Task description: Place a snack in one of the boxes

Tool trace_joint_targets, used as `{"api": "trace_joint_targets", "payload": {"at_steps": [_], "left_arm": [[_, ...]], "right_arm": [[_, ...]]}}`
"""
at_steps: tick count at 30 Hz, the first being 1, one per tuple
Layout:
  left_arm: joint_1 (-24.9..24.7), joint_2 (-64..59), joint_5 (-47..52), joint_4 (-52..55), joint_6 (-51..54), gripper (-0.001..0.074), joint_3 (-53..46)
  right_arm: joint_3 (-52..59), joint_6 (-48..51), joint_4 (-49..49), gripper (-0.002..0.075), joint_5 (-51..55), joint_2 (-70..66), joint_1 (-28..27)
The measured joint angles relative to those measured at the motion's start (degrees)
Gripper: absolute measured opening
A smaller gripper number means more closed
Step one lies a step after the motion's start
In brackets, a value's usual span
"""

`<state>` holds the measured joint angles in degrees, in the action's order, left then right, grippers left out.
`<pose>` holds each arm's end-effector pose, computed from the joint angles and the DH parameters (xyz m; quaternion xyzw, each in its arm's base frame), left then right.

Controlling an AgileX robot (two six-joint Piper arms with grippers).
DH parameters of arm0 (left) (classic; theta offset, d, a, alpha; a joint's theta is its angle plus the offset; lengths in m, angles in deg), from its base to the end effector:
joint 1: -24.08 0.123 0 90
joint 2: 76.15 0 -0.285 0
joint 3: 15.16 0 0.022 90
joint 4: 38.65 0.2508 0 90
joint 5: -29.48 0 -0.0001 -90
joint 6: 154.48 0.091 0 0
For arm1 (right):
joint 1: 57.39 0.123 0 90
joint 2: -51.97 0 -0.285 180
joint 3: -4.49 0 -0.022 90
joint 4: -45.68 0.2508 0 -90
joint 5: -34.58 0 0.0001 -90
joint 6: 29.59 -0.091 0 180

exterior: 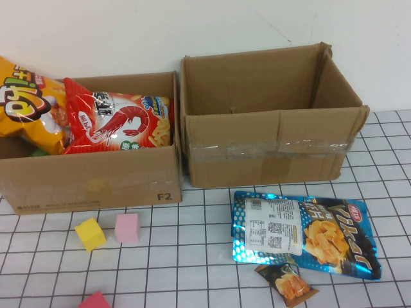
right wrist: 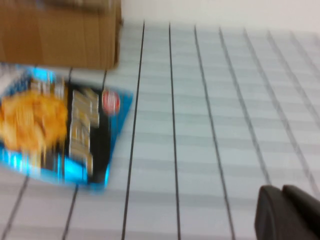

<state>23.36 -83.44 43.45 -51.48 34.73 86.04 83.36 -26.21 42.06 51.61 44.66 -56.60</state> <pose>0.0555 -0.0056 0.1828 0.0004 0.7644 -0.0428 0.6433 0.0547 -0.0009 0.1771 -0.0464 0.7822 -0.0400 0.6200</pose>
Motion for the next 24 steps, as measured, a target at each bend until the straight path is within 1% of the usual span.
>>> {"api": "trace_joint_targets", "payload": {"at_steps": [3,7,11,13,16,18,20,21,22,24], "left_arm": [[0.00,0.00,-11.82,-0.04,0.00,-0.0003,0.01],[0.00,0.00,-30.60,-0.37,0.00,-0.0003,0.01],[0.00,0.00,-43.49,-0.48,0.00,-0.0003,0.01],[0.00,0.00,-48.10,-0.73,0.00,-0.0003,0.01],[0.00,0.00,-54.22,-0.84,-0.33,-0.0003,0.01],[0.00,0.00,-57.18,-0.84,-2.01,-0.0003,0.01],[0.00,0.04,-57.30,-0.71,-3.12,-0.0003,0.22],[0.00,0.04,-55.60,0.34,-3.33,-0.0003,0.90],[0.00,0.04,-51.90,2.00,-3.47,-0.0003,2.67],[0.00,0.04,-42.04,5.57,-3.57,-0.0003,8.09]], "right_arm": [[0.00,0.00,-0.10,-0.0001,-8.58,0.00,0.00],[0.00,-0.11,-0.10,-0.0001,-26.79,0.00,0.00],[0.00,-1.59,-0.10,-0.0001,-40.72,0.10,0.00],[0.00,0.17,0.26,-0.0001,-44.02,0.10,0.00],[0.00,4.86,0.52,-0.0001,-43.43,0.21,0.00],[0.00,6.05,0.66,-0.0001,-42.89,0.21,0.00],[0.00,6.59,0.66,-0.0001,-42.75,0.31,0.00],[-0.28,6.81,0.66,-0.0001,-41.83,0.30,0.00],[-1.17,7.06,0.66,-0.0001,-39.56,0.30,0.00],[-4.91,7.27,-0.04,-0.0001,-32.30,0.30,0.00]]}}
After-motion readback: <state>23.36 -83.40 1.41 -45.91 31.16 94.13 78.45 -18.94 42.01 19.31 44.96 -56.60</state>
